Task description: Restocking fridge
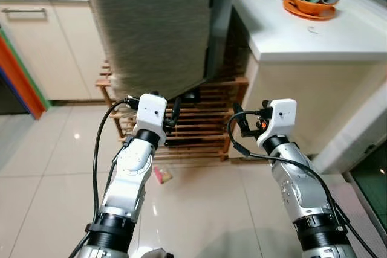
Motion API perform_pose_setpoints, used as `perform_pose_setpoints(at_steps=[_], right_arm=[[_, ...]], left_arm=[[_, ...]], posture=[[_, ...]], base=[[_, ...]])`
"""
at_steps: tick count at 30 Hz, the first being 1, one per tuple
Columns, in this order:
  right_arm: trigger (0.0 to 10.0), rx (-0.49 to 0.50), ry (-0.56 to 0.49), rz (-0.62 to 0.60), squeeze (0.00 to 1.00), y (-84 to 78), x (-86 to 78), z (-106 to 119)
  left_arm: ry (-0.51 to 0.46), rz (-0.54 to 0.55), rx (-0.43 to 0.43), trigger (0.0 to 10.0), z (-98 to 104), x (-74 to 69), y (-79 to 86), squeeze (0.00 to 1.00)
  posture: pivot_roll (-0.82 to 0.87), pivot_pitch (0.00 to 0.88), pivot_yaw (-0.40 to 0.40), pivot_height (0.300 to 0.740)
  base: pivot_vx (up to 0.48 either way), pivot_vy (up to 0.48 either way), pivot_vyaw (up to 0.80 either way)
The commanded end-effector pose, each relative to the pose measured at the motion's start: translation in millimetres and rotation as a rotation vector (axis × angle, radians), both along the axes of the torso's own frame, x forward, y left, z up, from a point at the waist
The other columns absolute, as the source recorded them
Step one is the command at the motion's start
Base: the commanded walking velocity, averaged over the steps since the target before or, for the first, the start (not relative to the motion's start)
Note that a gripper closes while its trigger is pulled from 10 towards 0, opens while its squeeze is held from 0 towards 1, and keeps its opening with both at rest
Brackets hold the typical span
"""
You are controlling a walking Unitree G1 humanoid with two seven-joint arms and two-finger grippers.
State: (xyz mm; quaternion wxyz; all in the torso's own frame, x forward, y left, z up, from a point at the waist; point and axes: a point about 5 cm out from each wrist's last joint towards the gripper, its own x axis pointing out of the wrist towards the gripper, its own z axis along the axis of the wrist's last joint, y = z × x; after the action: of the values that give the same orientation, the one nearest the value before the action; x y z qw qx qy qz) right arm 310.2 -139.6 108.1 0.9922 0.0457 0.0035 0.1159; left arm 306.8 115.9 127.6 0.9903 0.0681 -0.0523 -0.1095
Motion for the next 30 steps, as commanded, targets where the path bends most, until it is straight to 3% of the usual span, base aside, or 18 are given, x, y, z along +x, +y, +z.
perform_pose_setpoints(at_steps=[1, 10, 16, 26, 30], right_arm=[[10.0, -0.010, -0.004, 0.004, 0.02, 1.5, 1.2, 0.4], [10.0, -0.011, -0.009, 0.015, 0.01, 2.9, 2.2, 0.6], [10.0, 0.008, -0.028, 0.008, 0.00, 4.7, 2.7, 2.2], [10.0, 0.014, -0.026, 0.014, 0.00, 4.0, 2.2, 0.4], [10.0, 0.022, -0.025, 0.037, 0.00, 8.5, 1.0, 0.1]], left_arm=[[-0.009, 0.019, 0.000, 10.0, 4.6, 1.3, 3.8, 0.00], [-0.003, 0.035, 0.009, 10.0, 5.9, 4.7, 6.4, 0.00], [-0.004, 0.038, 0.007, 10.0, 6.9, 6.4, 7.2, 0.00], [0.001, 0.103, -0.022, 10.0, 8.2, 9.6, 18.7, 0.00], [0.002, 0.135, 0.005, 10.0, 7.8, 12.7, 22.6, 0.00]], posture=[[-0.04, 0.000, -0.003, 0.740], [-0.04, 0.000, -0.002, 0.740], [-0.04, 0.000, 0.000, 0.740], [-0.03, 0.000, -0.002, 0.740], [-0.03, 0.000, -0.003, 0.740]], base=[[0.334, 0.345, 0.00], [0.382, 0.288, 0.04], [0.416, 0.040, 0.00], [0.402, 0.262, 0.00], [0.345, 0.328, 0.00]])
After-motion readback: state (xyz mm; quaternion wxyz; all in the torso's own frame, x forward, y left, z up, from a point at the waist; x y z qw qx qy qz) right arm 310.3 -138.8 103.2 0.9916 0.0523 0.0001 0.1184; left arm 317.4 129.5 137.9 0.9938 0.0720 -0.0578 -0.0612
